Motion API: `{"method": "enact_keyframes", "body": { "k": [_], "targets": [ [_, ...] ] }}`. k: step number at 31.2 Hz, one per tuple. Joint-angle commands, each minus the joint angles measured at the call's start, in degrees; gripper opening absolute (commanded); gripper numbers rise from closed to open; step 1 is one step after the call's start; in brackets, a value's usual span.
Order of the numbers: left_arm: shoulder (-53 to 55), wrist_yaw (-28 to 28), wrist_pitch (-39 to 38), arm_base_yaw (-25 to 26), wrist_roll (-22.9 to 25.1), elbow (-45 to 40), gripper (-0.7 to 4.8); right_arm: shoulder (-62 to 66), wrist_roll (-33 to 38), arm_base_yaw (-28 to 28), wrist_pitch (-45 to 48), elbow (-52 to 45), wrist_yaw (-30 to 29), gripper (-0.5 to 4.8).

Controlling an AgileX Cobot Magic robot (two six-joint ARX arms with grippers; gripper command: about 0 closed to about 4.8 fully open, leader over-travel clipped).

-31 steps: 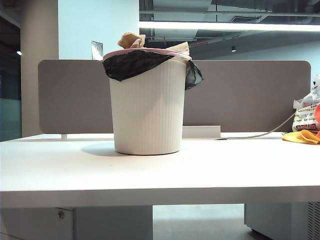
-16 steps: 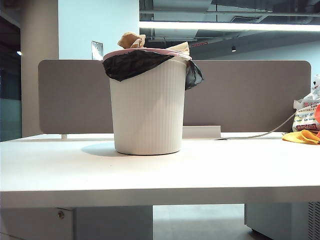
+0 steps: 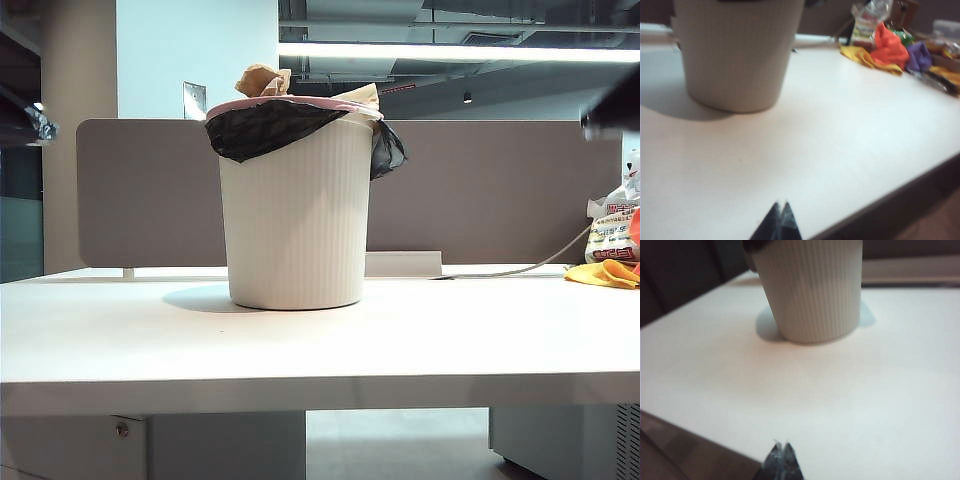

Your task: Pick up all the trash on the table and put it in the trash can.

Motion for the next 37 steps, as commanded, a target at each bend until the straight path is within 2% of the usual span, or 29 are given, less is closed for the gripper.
{"method": "enact_keyframes", "body": {
  "k": [1, 9, 17, 23, 26, 37],
  "targets": [
    [0.04, -1.42, 3.39, 0.00, -0.11, -1.73, -0.06, -0.13, -0.24, 0.00, 1.53, -2.27, 1.09, -0.08],
    [0.04, -1.36, 5.86, 0.00, 0.28, -7.08, -0.06, -0.13, -0.20, 0.00, 1.62, -7.21, 2.97, -0.08],
    [0.04, -1.29, 3.98, 0.00, -0.66, -7.02, -0.05, -0.13, -0.17, 0.00, 1.57, -9.94, 3.50, -0.08],
    [0.04, -1.36, 2.89, 0.00, -0.76, -7.04, -0.05, -0.15, 0.28, 0.00, -2.99, -10.16, 3.28, -0.03],
    [0.04, -1.38, 2.91, 0.00, -0.76, -7.04, -0.05, -0.15, -0.02, -0.02, -2.93, -10.16, 3.45, 0.18],
    [-1.62, -1.38, 2.71, 0.07, -0.76, -7.02, -0.06, -0.22, -0.02, -0.02, -2.95, -10.16, 3.32, 0.18]
  ]
}}
